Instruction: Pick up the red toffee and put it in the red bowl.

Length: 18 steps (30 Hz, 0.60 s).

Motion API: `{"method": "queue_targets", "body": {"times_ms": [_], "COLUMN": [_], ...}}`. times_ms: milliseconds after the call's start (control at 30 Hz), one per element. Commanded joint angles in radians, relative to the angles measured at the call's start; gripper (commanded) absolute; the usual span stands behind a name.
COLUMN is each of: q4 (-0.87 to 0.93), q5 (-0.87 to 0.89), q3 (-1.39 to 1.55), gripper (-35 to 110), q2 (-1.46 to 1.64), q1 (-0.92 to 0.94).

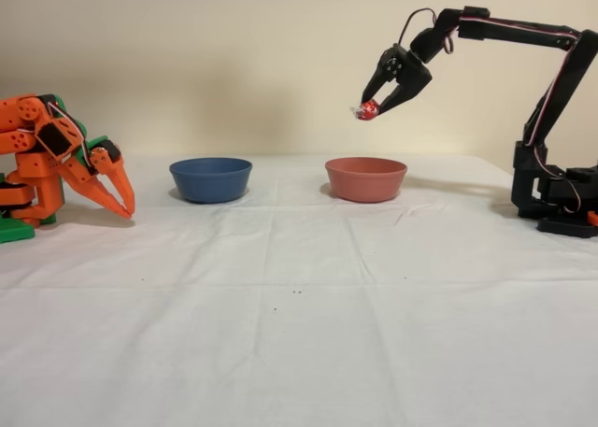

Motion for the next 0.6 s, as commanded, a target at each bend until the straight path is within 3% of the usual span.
{"method": "queue_targets", "body": {"times_ms": [0,567], "q4": [-0.052,-0.218], "q5": [-0.02,-0.063], "q3": [0.018,0.179], "gripper": [2,3], "q2": [0.049,0.035], "q1": [0.041,0.104]}}
